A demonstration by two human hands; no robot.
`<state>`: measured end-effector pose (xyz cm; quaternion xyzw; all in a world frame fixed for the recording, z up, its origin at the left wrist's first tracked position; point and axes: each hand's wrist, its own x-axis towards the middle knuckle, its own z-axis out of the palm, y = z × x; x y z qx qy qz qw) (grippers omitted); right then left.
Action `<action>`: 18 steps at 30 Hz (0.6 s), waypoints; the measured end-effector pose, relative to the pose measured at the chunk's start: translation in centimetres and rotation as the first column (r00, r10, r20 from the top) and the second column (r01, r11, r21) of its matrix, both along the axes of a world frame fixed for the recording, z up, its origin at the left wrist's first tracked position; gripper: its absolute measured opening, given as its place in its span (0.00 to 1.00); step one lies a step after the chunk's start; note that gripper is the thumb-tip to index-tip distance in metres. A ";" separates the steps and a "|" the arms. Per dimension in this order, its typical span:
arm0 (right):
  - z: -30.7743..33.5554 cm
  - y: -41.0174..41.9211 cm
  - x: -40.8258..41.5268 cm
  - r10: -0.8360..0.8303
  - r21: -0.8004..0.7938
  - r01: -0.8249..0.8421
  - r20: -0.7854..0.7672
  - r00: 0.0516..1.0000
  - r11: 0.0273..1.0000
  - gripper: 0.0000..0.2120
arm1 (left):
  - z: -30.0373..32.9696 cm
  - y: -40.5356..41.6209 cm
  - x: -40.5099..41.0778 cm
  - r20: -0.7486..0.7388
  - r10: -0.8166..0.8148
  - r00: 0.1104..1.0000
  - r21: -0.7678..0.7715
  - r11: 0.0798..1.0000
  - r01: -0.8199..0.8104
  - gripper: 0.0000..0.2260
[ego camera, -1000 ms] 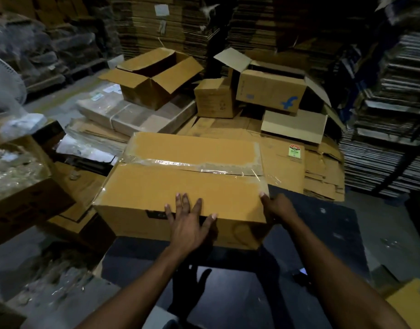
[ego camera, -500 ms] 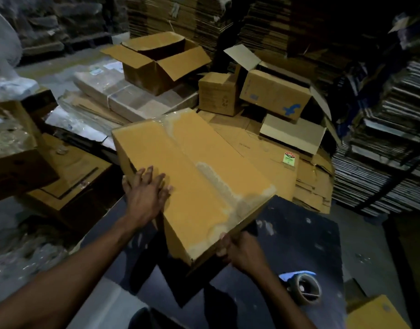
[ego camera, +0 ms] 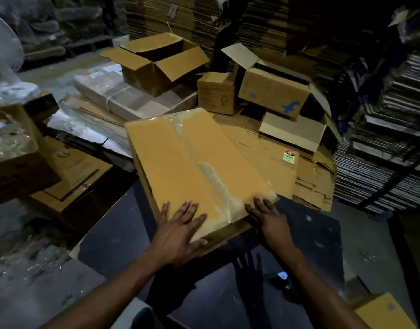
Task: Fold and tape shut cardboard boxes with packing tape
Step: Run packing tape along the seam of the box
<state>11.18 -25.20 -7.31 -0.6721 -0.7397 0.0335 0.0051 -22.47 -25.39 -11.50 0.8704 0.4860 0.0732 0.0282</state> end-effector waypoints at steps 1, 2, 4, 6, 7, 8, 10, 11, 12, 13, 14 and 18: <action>-0.1 -1.0 -0.6 -0.028 0.004 0.028 -0.002 1.000 1.000 0.28 | 0.1 0.6 -1.0 -0.018 -0.027 0.999 0.015 1.000 0.027 0.37; -0.2 -1.8 -1.2 -0.053 0.022 0.053 -0.005 0.999 0.998 0.30 | 0.1 1.2 -1.9 -0.033 -0.042 0.999 0.026 0.999 0.042 0.35; -0.8 -3.4 -2.2 -0.064 0.092 0.066 -0.032 0.997 0.994 0.32 | 0.3 2.3 -3.1 -0.041 -0.036 0.999 0.008 0.999 0.037 0.32; -1.2 -4.1 -2.1 -0.048 0.172 0.068 -0.118 0.992 0.983 0.31 | 0.9 3.0 -3.0 -0.018 -0.029 0.999 0.009 1.000 0.030 0.32; -1.3 -4.4 -1.7 -0.049 0.218 0.090 -0.183 0.982 0.972 0.32 | 1.2 3.0 -2.3 -0.005 -0.032 0.999 0.009 0.999 0.032 0.34; -1.4 -4.8 -1.2 -0.057 0.265 0.123 -0.245 0.968 0.956 0.33 | 1.4 2.8 -1.4 0.013 -0.038 0.999 0.015 0.999 0.038 0.35; -1.3 -6.0 0.6 -0.093 0.377 0.229 -0.346 0.934 0.898 0.30 | 1.4 1.9 1.2 0.052 -0.085 0.995 0.048 0.995 0.082 0.33; -1.5 -6.7 1.9 -0.129 0.404 0.298 -0.394 0.910 0.865 0.28 | 1.3 1.2 2.7 0.064 -0.114 0.991 0.059 0.992 0.110 0.32; -2.0 -7.5 3.3 -0.177 0.396 0.363 -0.434 0.884 0.844 0.28 | 1.1 0.7 4.2 0.070 -0.134 0.989 0.062 0.990 0.129 0.32; -2.6 -8.3 4.9 -0.241 0.347 0.418 -0.452 0.859 0.839 0.28 | 0.7 0.3 5.5 0.067 -0.135 0.989 0.063 0.989 0.131 0.31; -3.4 -9.0 6.6 -0.315 0.269 0.453 -0.430 0.846 0.850 0.29 | 0.5 0.0 6.7 0.055 -0.115 0.992 0.069 0.991 0.111 0.31; -6.7 -10.3 13.7 -0.491 -0.240 0.468 -0.044 0.870 0.851 0.37 | -0.4 -0.3 8.8 0.004 -0.004 1.000 0.105 0.994 0.003 0.29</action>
